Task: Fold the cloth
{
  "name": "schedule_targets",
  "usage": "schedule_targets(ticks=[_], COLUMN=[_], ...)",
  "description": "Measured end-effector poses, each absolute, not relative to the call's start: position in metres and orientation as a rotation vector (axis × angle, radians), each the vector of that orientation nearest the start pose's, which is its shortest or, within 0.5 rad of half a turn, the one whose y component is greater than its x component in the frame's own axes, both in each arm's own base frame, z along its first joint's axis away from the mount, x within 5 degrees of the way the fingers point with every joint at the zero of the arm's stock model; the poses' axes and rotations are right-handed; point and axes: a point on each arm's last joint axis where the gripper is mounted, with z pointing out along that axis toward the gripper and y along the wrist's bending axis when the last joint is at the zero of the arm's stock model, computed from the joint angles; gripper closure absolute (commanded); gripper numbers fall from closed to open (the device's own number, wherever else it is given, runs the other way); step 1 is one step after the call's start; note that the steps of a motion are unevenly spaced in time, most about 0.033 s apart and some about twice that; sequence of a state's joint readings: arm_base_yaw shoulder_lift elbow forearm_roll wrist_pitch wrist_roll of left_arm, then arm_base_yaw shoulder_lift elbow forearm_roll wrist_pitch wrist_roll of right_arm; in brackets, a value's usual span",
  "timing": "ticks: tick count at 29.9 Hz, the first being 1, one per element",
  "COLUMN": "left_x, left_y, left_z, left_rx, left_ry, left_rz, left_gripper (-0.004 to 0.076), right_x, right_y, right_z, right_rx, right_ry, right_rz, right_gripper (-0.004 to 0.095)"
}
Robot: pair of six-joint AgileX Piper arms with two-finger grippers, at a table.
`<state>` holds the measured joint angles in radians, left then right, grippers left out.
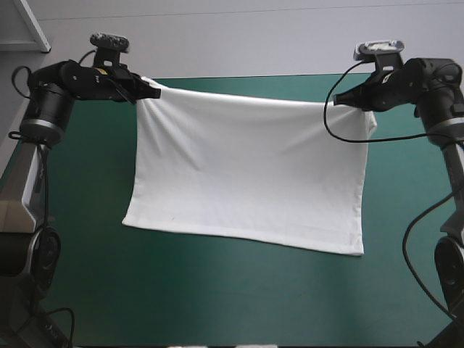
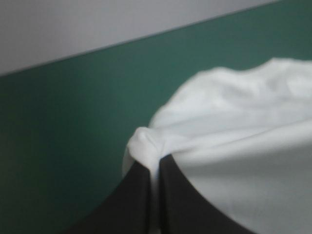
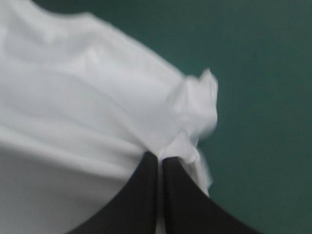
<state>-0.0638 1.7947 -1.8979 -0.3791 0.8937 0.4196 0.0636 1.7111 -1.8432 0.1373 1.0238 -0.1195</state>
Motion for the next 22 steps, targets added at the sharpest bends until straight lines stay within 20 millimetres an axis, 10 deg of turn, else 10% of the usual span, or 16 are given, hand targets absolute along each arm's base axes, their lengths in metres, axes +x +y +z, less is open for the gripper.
schedule_targets(ticks=[12, 22], left_x=[0.329, 0.339], left_y=[-0.048, -0.045], left_z=[0.540, 0.558], left_rx=[0.438, 0.360], left_ry=[1.803, 1.627], left_rz=[-0.200, -0.168], left_gripper=[0.0703, 0.0703], right_x=[0.295, 0.315], right_y=[0.032, 0.032], right_z=[0.559, 0.569], right_rx=[-0.209, -0.188], right_ry=[1.967, 1.802], right_rz=[0.145, 0.133], right_gripper=[0.0925, 0.0925])
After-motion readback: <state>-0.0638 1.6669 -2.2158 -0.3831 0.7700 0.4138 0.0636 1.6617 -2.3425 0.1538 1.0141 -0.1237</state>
